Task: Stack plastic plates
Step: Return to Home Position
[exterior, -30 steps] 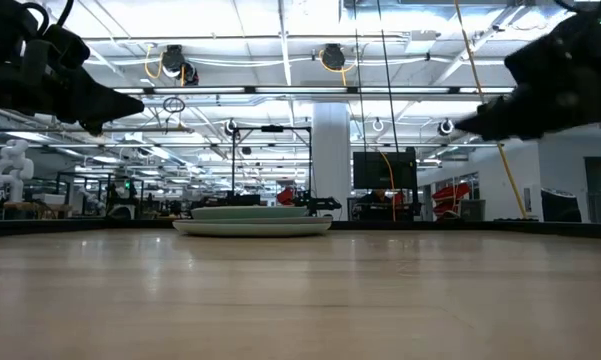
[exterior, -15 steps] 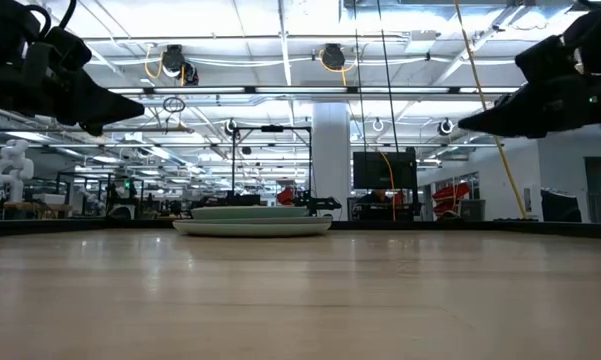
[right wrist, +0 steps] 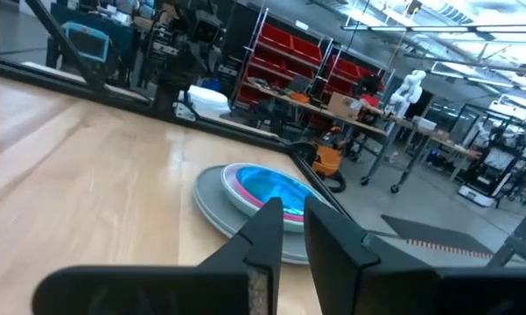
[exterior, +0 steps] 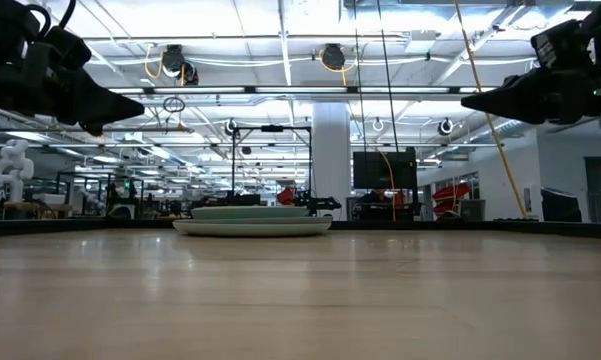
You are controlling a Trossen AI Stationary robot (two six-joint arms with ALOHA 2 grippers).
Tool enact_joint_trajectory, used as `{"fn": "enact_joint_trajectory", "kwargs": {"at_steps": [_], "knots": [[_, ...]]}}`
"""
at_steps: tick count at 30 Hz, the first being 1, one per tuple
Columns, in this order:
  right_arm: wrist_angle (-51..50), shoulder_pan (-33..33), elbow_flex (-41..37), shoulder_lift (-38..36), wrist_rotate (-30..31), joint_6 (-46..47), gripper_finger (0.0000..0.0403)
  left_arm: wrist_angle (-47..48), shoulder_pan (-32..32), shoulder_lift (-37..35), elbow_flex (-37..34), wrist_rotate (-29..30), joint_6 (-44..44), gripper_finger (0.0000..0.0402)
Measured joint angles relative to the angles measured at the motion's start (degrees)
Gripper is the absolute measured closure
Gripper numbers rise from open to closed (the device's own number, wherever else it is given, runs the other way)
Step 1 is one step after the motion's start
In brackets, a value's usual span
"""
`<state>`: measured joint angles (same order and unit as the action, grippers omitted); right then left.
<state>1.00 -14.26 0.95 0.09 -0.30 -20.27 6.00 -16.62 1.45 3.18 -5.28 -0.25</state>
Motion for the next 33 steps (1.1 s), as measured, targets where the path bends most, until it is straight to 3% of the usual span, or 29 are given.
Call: {"fn": "enact_joint_trajectory", "kwargs": {"at_steps": [33], "knots": [[0.8, 0.0, 0.0, 0.2, 0.2, 2.7, 0.036, 0.3, 0.0, 0.0, 0.0, 0.0, 0.0, 0.0355]]}}
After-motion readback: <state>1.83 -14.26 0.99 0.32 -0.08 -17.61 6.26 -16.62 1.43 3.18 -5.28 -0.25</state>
